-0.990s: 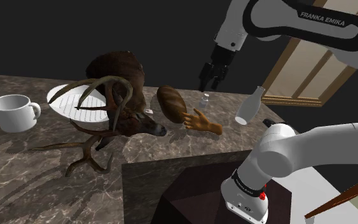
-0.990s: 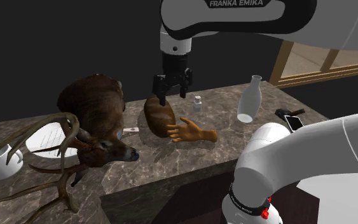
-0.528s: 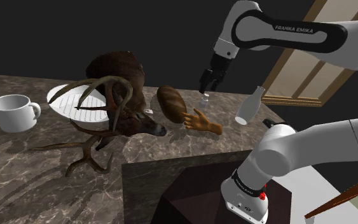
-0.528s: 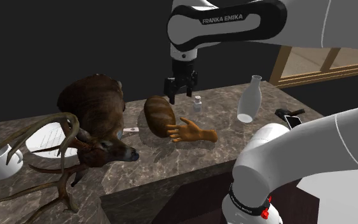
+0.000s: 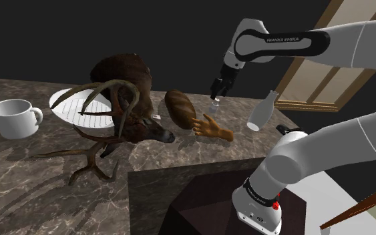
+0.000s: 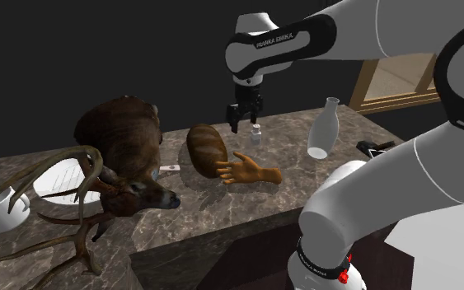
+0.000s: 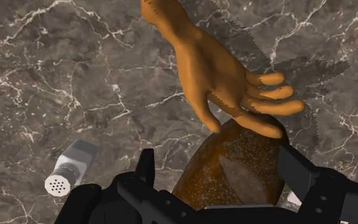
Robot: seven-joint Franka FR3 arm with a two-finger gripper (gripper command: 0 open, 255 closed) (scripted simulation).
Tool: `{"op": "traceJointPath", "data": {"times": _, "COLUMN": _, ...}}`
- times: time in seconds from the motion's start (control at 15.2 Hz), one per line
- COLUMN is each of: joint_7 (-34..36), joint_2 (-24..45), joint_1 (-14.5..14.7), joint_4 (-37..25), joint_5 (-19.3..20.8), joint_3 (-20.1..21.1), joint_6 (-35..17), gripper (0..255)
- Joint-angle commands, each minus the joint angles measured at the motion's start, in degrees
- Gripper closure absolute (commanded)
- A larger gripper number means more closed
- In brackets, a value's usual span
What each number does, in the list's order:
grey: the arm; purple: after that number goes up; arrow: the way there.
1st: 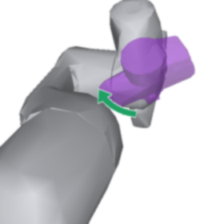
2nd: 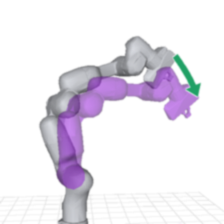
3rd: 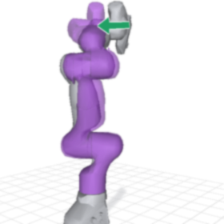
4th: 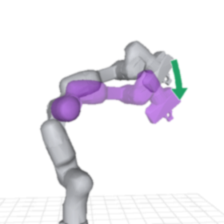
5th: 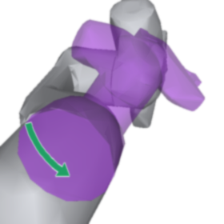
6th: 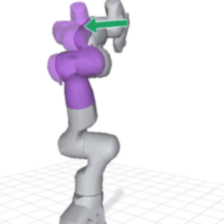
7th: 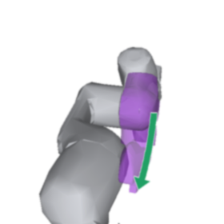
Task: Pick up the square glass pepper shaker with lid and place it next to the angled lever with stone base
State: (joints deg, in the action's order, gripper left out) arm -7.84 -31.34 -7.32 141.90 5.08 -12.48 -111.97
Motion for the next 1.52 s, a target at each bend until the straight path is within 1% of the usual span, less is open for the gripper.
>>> {"op": "traceJointPath", "data": {"times": 0.0, "joint_7": -2.0, "joint_2": 2.6, "joint_1": -0.7, "joint_4": -0.7, "joint_5": 1.0, "joint_3": -1.7, "joint_6": -2.4, "gripper": 0}}
{"op": "traceJointPath", "data": {"times": 0.26, "joint_7": -6.2, "joint_2": 8.8, "joint_1": -1.9, "joint_4": -2.8, "joint_5": 2.2, "joint_3": -5.4, "joint_6": -7.4, "gripper": 0}}
{"op": "traceJointPath", "data": {"times": 0.46, "joint_7": -9.6, "joint_2": 13.8, "joint_1": -2.5, "joint_4": -5.1, "joint_5": 2.2, "joint_3": -8.0, "joint_6": -10.9, "gripper": 0}}
{"op": "traceJointPath", "data": {"times": 0.66, "joint_7": -13.2, "joint_2": 19.3, "joint_1": -3.0, "joint_4": -8.0, "joint_5": 1.4, "joint_3": -10.6, "joint_6": -14.1, "gripper": 0}}
{"op": "traceJointPath", "data": {"times": 0.86, "joint_7": -17.2, "joint_2": 25.0, "joint_1": -3.6, "joint_4": -11.4, "joint_5": -0.5, "joint_3": -12.9, "joint_6": -16.9, "gripper": 0}}
{"op": "traceJointPath", "data": {"times": 0.92, "joint_7": -17.9, "joint_2": 26.0, "joint_1": -3.7, "joint_4": -12.1, "joint_5": -0.9, "joint_3": -13.2, "joint_6": -17.3, "gripper": 0}}
{"op": "traceJointPath", "data": {"times": 1.45, "joint_7": -19.4, "joint_2": 30.1, "joint_1": -3.7, "joint_4": -9.9, "joint_5": -3.0, "joint_3": -13.6, "joint_6": -23.2, "gripper": 0}}
